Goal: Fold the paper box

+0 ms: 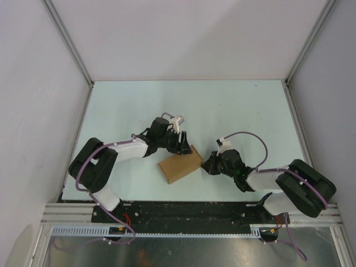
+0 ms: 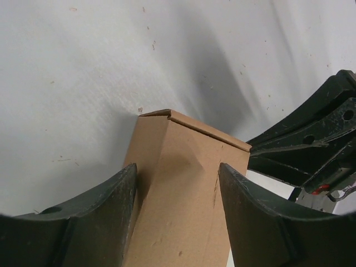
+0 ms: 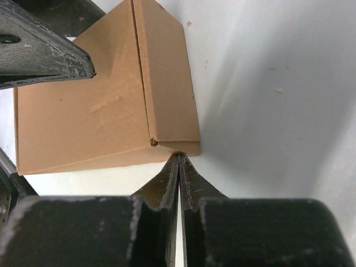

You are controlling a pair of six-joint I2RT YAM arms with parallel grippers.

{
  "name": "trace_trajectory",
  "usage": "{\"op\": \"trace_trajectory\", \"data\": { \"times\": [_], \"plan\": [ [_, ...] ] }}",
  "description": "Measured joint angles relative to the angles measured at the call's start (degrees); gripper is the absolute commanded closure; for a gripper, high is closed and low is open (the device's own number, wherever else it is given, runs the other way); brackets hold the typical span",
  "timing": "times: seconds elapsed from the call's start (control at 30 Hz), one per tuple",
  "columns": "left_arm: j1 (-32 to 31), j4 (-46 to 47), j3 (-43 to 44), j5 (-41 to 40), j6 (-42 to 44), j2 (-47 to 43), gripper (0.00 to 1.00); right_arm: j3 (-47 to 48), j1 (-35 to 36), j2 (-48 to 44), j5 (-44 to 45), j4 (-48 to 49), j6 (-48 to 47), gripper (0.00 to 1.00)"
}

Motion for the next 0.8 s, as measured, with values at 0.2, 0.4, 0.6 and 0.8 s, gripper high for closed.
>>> {"op": "trace_trajectory", "data": {
  "times": [0.2,0.4,0.6,0.8],
  "plan": [
    [0.02,1.09,0.0,0.17,0.0,0.22,0.36,1.03,-0.37,2.91,-1.01,1.09,-1.05,0.95],
    [0.0,2.89,0.0,0.66,-0.02,0.92,0.36,1.14,-0.37,4.7,-1.68,2.56,-1.27,0.96],
    [-0.22,4.52,0.0,1.03,-0.02,1.55,0.35,1.14,-0.37,5.46,-1.86,3.76,-1.4,0.96],
    [-0.42,4.74,-0.02,0.31,-0.02,1.53,0.33,1.31,-0.35,4.72,-2.03,2.27,-1.49,0.95]
  ]
}}
